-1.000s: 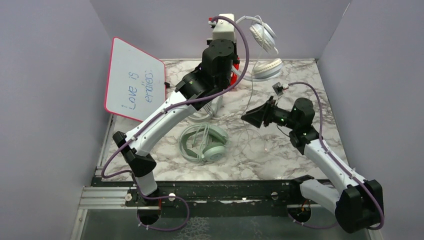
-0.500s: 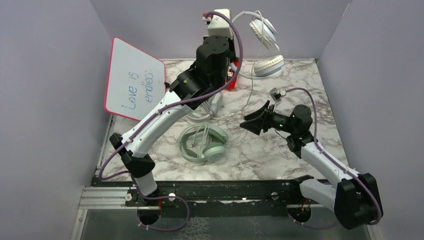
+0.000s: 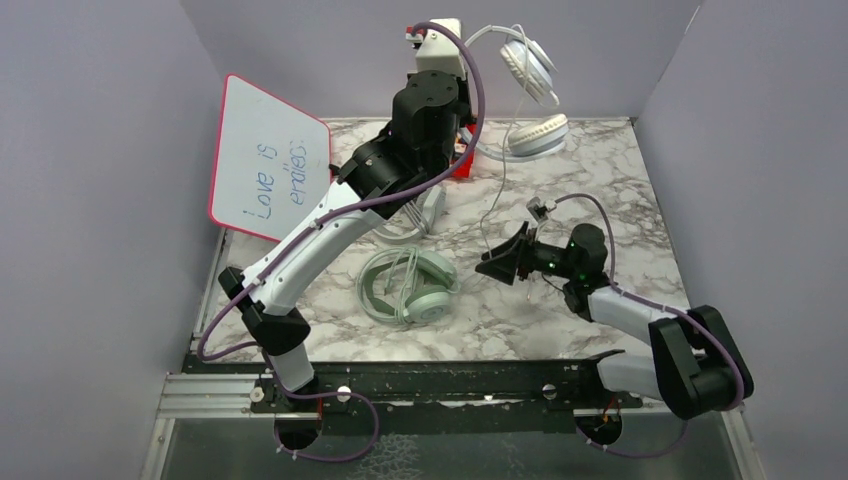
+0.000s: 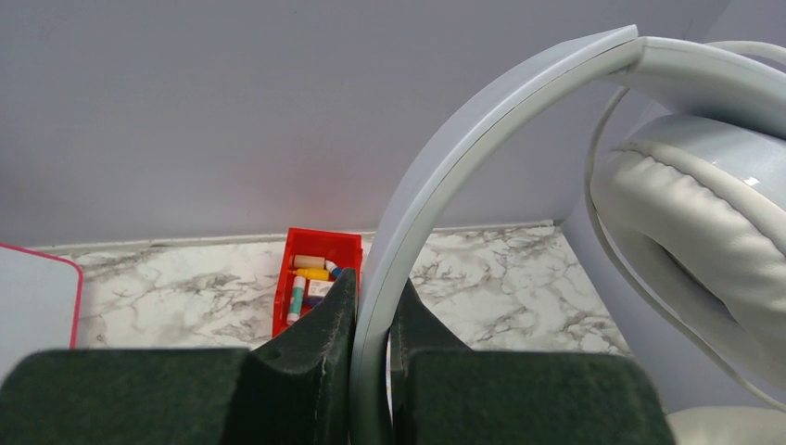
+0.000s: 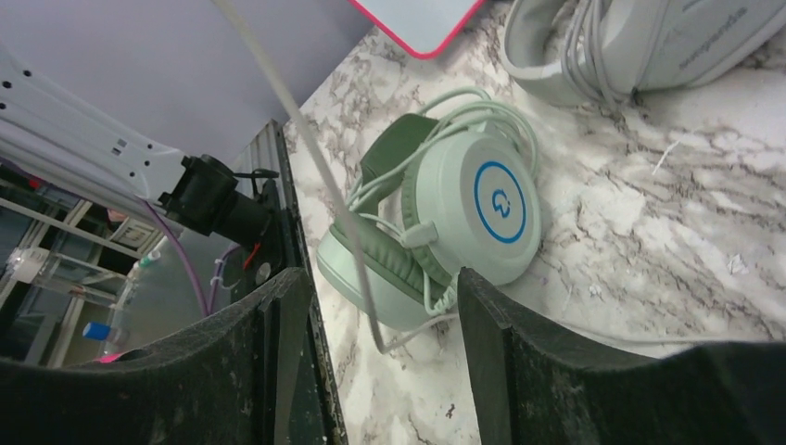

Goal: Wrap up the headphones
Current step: Wrap the headphones cable around the headphones.

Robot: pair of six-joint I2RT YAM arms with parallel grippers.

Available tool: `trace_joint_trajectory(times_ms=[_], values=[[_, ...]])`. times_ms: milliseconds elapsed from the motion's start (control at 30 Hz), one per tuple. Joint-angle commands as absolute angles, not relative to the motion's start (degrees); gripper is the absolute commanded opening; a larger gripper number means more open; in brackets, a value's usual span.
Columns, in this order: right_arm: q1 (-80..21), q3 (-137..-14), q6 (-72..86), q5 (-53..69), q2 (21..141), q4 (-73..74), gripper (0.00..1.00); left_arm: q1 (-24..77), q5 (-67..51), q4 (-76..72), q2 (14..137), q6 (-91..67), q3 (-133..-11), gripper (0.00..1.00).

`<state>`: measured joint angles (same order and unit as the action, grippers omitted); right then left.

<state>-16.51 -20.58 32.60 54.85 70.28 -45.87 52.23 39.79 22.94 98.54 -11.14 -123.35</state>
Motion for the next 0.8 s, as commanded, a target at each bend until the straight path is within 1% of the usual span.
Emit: trace_joint_trajectory(times_ms=[0, 133, 267, 367, 467, 567, 600, 667, 767], values=[[-16.96, -17.70, 34.00, 55.61, 74.03, -56.76, 0.64, 52.14, 37.38, 21.27, 95.47, -13.59, -126.94, 0.00], [-16.96, -15.51, 36.89, 54.77, 76.98, -65.46, 0.61, 51.95, 36.54, 21.88, 95.03, -14.46, -126.97, 0.00], [-17.02, -15.63, 39.15, 53.34, 80.48, -70.95, 0.50, 51.67, 34.44, 22.16, 94.59, -15.69, -126.80, 0.00], [-16.97, -16.38, 39.03, 50.85, 80.44, -70.24, 0.39, 51.28, 32.61, 23.60, 94.33, -16.55, -126.97, 0.00], [-16.50, -18.16, 37.13, 47.95, 79.06, -64.89, 0.26, 50.54, 29.55, 24.52, 93.05, -17.87, -125.46, 0.00], [-15.08, -21.16, 32.31, 46.97, 75.35, -53.27, 0.08, 49.56, 24.63, 25.89, 91.68, -18.43, -123.76, 0.00], [-14.47, -21.86, 30.48, 46.58, 73.82, -49.63, 0.06, 49.13, 22.70, 26.46, 91.25, -18.29, -123.15, 0.00], [-13.28, -22.77, 27.16, 45.93, 70.52, -43.44, 0.04, 48.23, 18.98, 27.47, 89.82, -17.31, -121.15, 0.00], [-12.10, -26.33, 21.72, 45.66, 68.01, -32.71, 0.02, 47.15, 11.02, 25.63, 86.16, -14.89, -114.94, 0.00]])
